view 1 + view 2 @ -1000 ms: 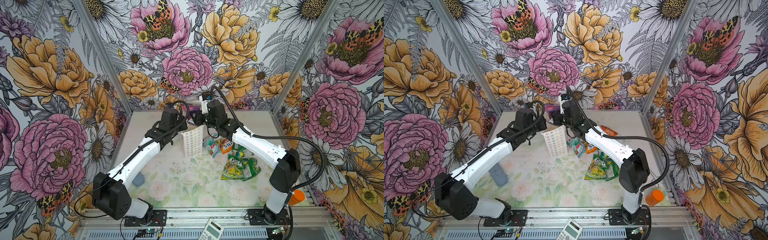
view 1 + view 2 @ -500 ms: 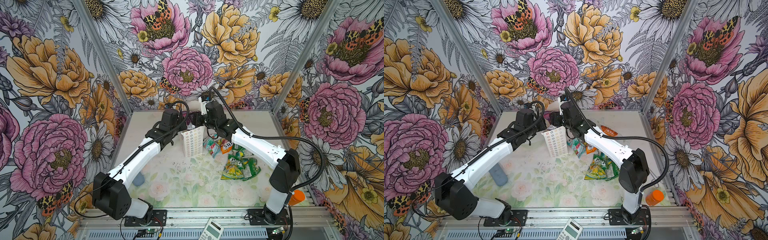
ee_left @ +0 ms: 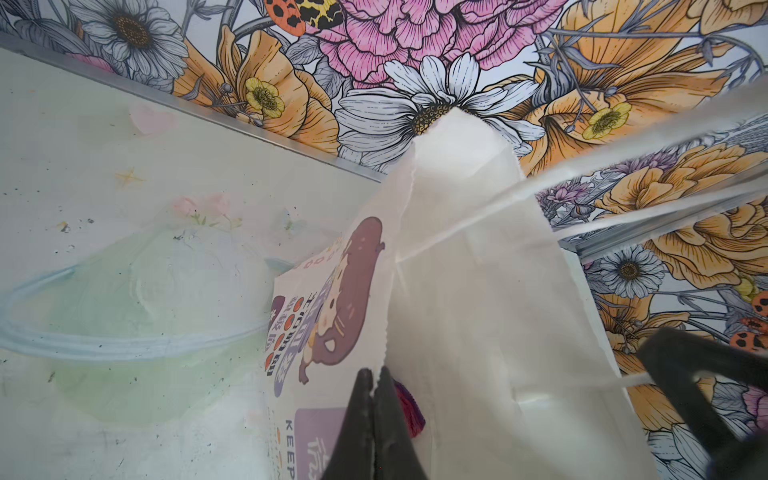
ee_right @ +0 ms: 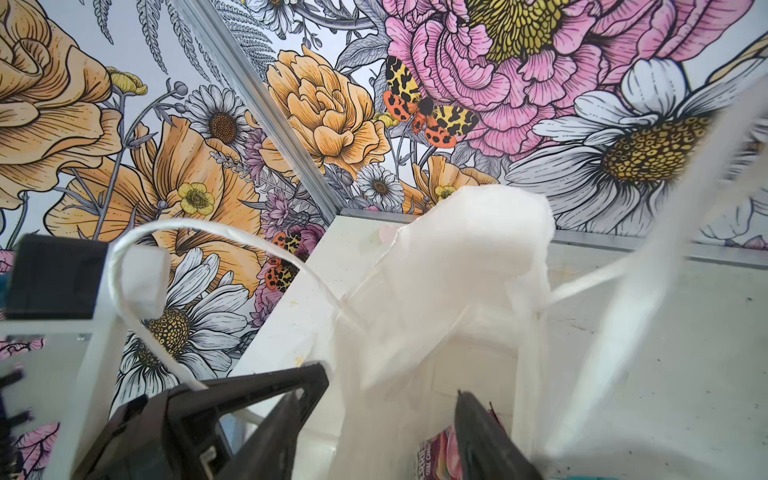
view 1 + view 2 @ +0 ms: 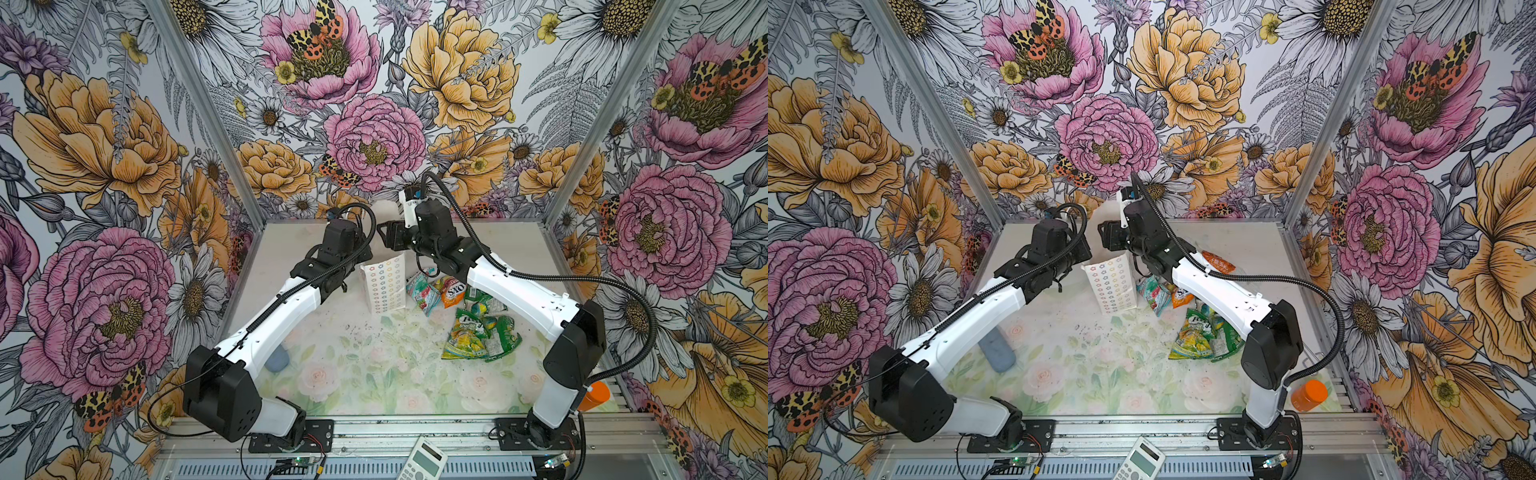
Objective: Place the snacks into the paper bag
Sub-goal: 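Lower the purple packet into the bag opening and open the right gripper, then move the right gripper back over the snack pile beside the bag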
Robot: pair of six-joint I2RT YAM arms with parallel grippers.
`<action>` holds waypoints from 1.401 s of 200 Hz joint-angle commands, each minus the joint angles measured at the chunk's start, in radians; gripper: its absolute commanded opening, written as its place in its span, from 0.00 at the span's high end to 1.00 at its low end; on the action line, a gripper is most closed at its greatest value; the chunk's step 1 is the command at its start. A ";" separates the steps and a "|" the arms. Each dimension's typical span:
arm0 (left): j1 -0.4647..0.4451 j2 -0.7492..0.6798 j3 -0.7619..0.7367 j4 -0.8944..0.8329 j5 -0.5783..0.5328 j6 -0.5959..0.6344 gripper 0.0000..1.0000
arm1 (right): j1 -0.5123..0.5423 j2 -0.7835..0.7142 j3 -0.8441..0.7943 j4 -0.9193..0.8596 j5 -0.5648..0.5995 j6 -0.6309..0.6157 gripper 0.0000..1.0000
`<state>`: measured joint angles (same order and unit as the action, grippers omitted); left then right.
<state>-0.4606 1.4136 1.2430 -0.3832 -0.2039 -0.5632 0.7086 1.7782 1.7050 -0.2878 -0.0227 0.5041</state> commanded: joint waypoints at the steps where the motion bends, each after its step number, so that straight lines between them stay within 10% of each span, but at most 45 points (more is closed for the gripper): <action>1: 0.003 -0.025 -0.014 0.020 -0.030 -0.016 1.00 | 0.006 -0.050 0.001 0.010 -0.043 -0.069 0.36; 119: 0.007 -0.033 -0.025 0.043 -0.023 -0.046 1.00 | -0.035 -0.339 -0.247 -0.075 -0.135 -0.427 0.19; 280: 0.006 -0.021 -0.019 0.041 0.025 -0.049 1.00 | -0.144 -0.395 -0.494 -0.285 0.014 -0.444 0.00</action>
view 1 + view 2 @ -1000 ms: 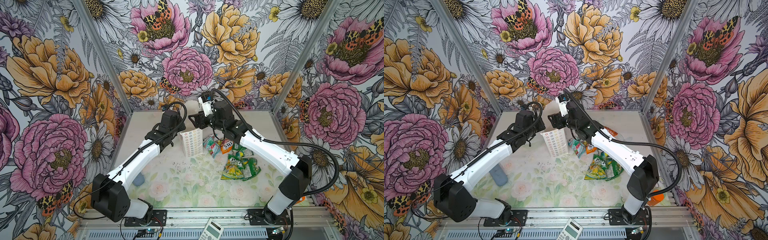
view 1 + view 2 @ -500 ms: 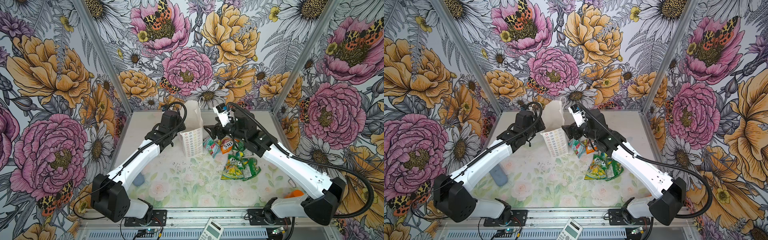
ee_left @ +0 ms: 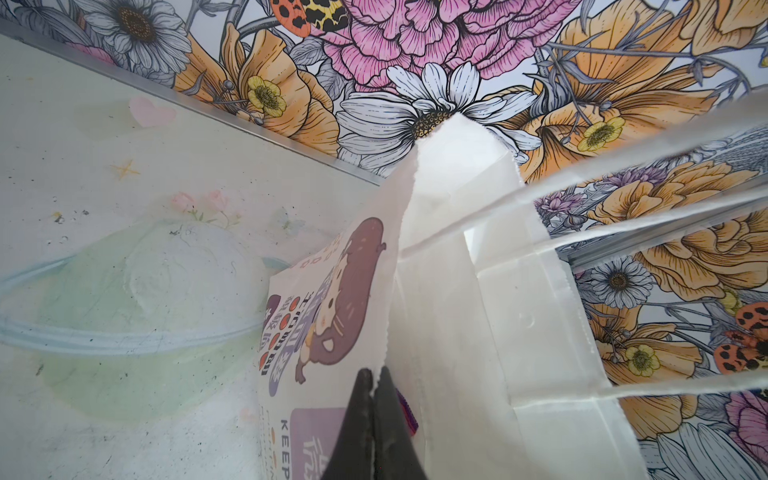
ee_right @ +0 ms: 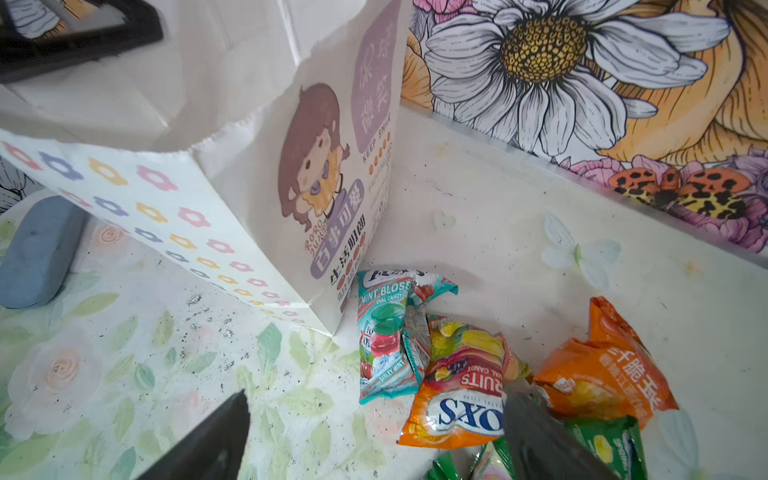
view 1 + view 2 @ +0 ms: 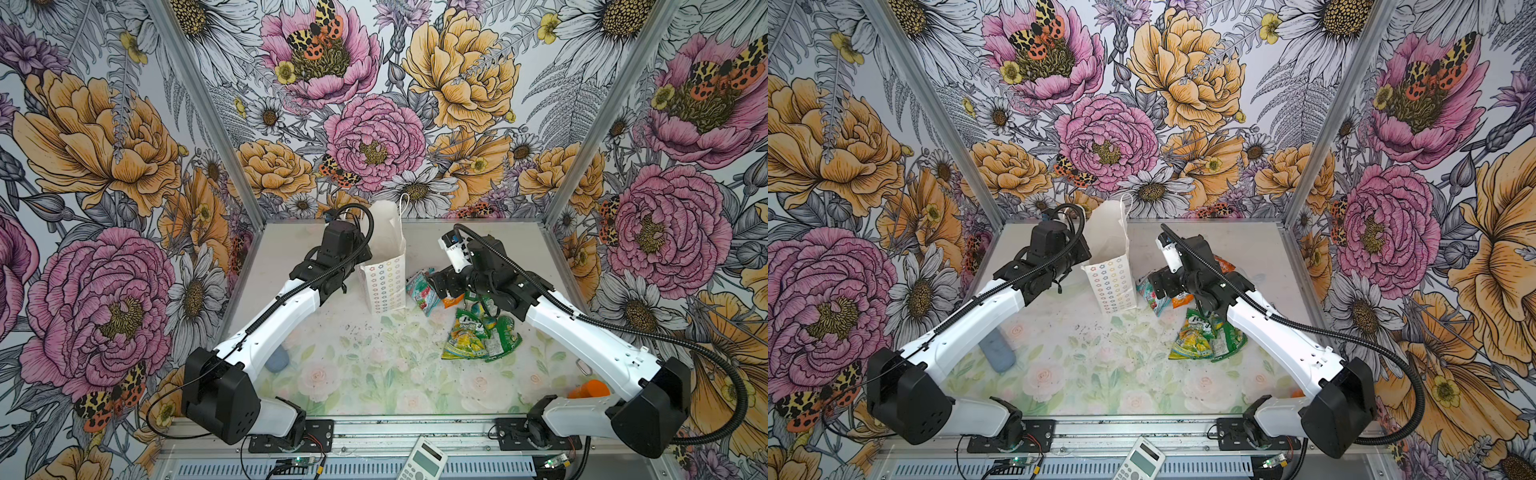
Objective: Place the snacks into the paper bag
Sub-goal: 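Move the right gripper back over the snack pile beside the bag, then lower the right gripper onto the teal Fox's Mint Blossom packet and grasp it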
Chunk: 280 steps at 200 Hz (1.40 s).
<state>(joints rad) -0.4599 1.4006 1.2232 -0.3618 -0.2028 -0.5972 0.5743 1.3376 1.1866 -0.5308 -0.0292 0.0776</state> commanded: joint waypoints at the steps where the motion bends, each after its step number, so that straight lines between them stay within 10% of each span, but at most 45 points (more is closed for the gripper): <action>1: 0.005 -0.008 0.000 0.020 0.023 -0.015 1.00 | -0.010 0.047 0.025 -0.042 0.021 -0.019 0.00; 280: 0.017 -0.008 -0.017 0.024 0.044 -0.021 1.00 | -0.040 0.602 0.179 0.109 -0.026 -0.162 0.06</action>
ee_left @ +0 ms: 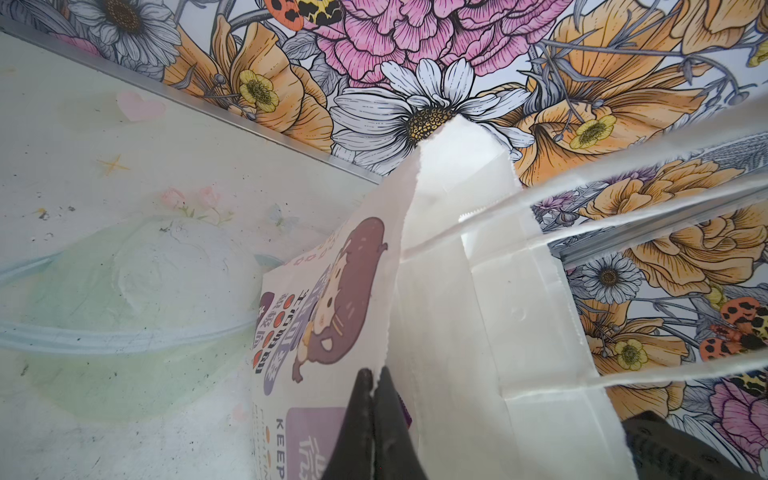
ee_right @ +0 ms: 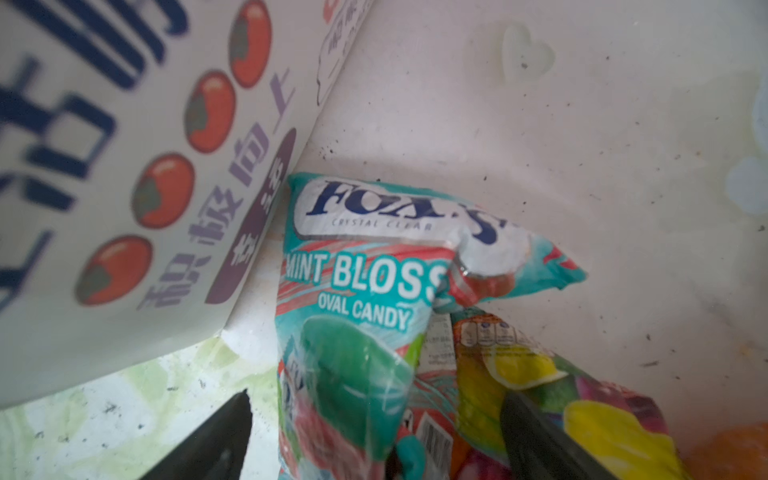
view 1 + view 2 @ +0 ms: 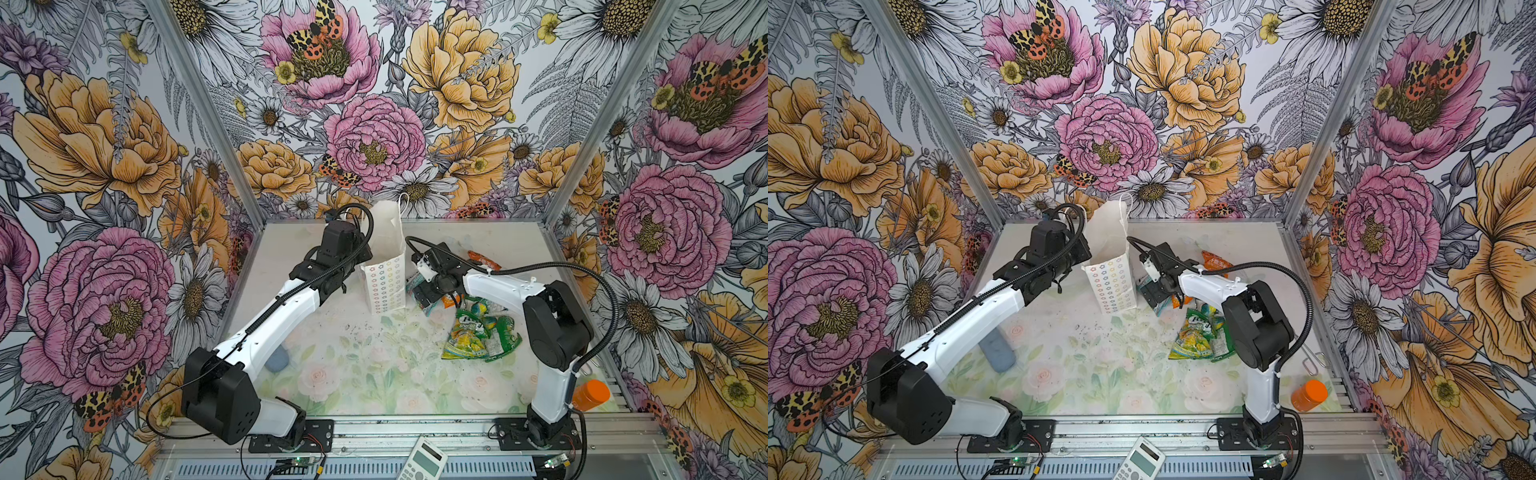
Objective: Place the snacks into the paper bag
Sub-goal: 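Lower the right gripper onto the teal Fox's Mint Blossom packet and grasp it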
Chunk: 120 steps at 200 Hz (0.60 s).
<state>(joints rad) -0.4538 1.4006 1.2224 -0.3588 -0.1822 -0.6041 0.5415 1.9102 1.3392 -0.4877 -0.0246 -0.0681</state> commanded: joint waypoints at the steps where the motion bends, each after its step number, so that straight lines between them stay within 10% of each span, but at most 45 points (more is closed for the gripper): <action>1: 0.010 -0.008 -0.016 0.021 0.024 -0.013 1.00 | -0.008 0.031 0.027 0.067 -0.031 -0.016 0.06; 120: 0.021 -0.012 -0.028 0.029 0.028 -0.015 1.00 | -0.008 0.067 -0.044 0.159 -0.036 -0.017 0.22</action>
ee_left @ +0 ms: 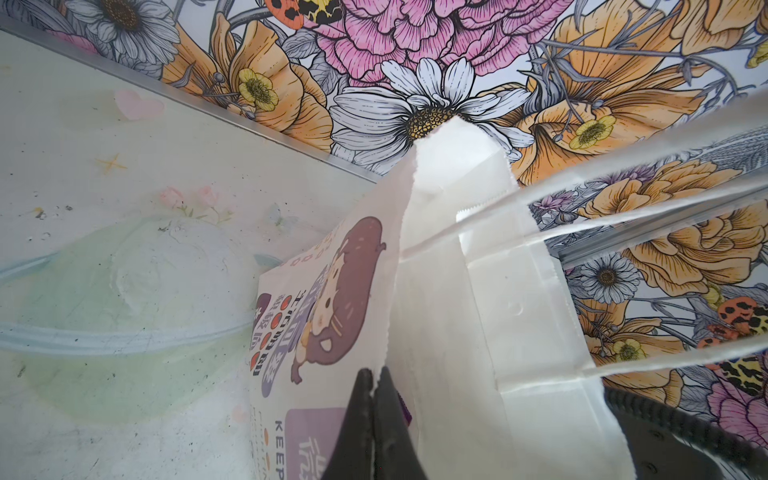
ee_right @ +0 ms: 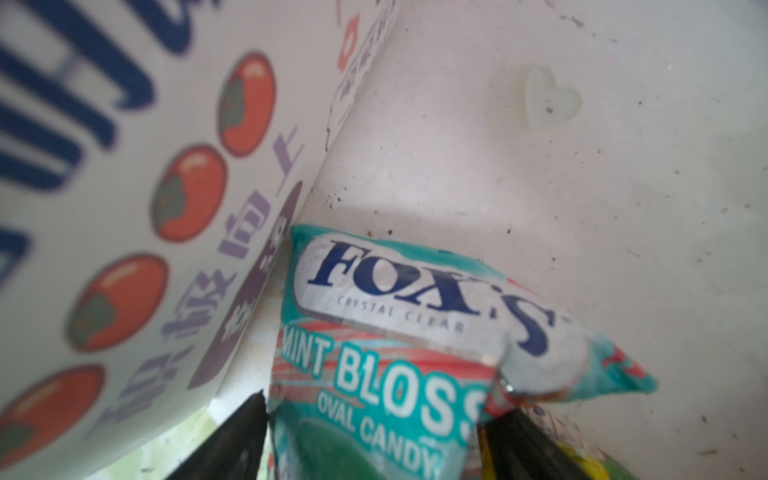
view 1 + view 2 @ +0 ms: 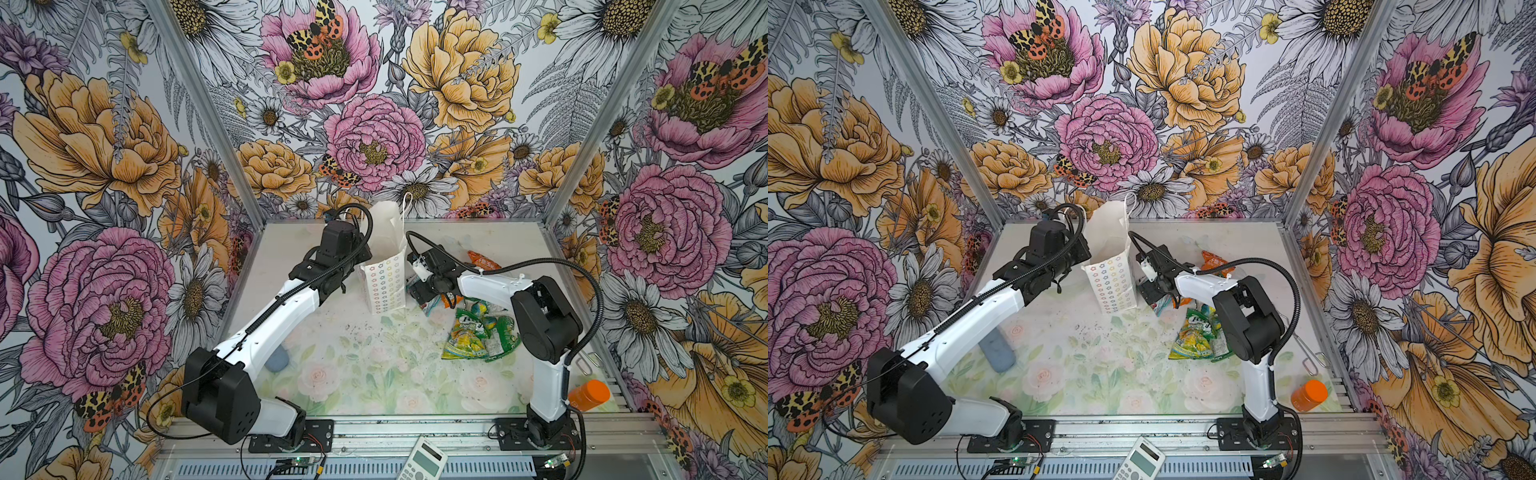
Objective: Place the snacks into the paper bag
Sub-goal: 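Lower the right gripper onto the teal Fox's Mint Blossom packet and grasp it, then lift the teal packet up and toward the bag with the right gripper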
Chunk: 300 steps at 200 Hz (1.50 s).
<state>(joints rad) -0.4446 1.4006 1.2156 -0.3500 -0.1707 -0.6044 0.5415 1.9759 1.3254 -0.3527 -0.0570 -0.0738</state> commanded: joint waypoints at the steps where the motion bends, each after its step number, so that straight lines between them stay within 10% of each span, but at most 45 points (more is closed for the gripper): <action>1: 0.012 -0.012 -0.021 0.020 0.017 -0.015 1.00 | -0.008 0.000 -0.031 0.024 -0.004 -0.011 0.22; 177: 0.014 -0.028 -0.035 0.028 0.022 -0.017 1.00 | -0.014 -0.161 -0.094 0.009 -0.033 -0.039 0.77; 300: 0.014 -0.037 -0.044 0.040 0.019 -0.024 1.00 | -0.032 -0.393 -0.051 -0.135 -0.028 -0.036 0.87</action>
<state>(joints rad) -0.4362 1.3872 1.1877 -0.3191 -0.1669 -0.6052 0.5156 1.6615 1.2266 -0.4580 -0.0830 -0.0994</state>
